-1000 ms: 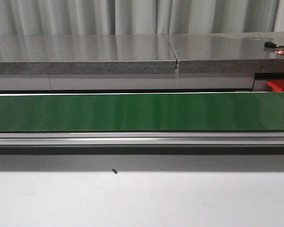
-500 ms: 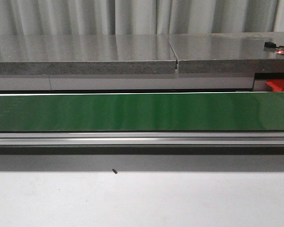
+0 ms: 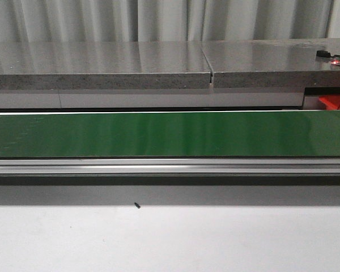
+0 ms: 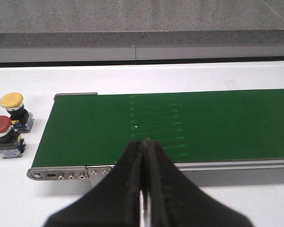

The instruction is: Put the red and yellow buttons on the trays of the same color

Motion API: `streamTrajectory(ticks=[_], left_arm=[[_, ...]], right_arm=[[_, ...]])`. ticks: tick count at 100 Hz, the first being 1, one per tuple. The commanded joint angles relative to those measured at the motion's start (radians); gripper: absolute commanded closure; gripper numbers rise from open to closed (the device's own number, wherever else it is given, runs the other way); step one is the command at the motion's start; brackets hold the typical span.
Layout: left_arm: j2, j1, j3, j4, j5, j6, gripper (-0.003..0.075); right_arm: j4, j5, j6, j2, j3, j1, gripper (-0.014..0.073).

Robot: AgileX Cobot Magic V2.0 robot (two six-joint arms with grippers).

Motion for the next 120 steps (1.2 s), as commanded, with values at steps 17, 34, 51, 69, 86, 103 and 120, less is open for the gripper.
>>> streamTrajectory(ticks=[17, 34, 51, 69, 86, 103, 120], left_arm=[[0.007, -0.005, -0.026, -0.020, -0.078, -0.004, 0.0741], [0.007, -0.005, -0.026, -0.020, -0.078, -0.004, 0.0741], [0.007, -0.005, -0.026, -0.020, -0.078, -0.004, 0.0741], [0.007, -0.005, -0.026, -0.020, -0.078, -0.004, 0.0741], [0.007, -0.005, -0.026, -0.020, -0.078, -0.004, 0.0741], [0.007, -0.005, -0.026, -0.020, -0.078, -0.004, 0.0741], [0.007, -0.005, -0.026, -0.020, -0.078, -0.004, 0.0741]], right_arm=[[0.017, -0.020, -0.014, -0.071, -0.022, -0.002, 0.0066], [0.017, -0.047, -0.014, -0.124, -0.023, -0.002, 0.0066], [0.026, -0.081, -0.014, -0.205, -0.023, 0.009, 0.0066], [0.028, -0.114, -0.042, -0.325, -0.023, 0.135, 0.0066], [0.005, -0.125, -0.056, -0.442, -0.023, 0.302, 0.0066], [-0.031, -0.125, -0.056, -0.558, 0.000, 0.459, 0.0066], [-0.081, -0.139, -0.056, -0.688, 0.084, 0.587, 0.0066]])
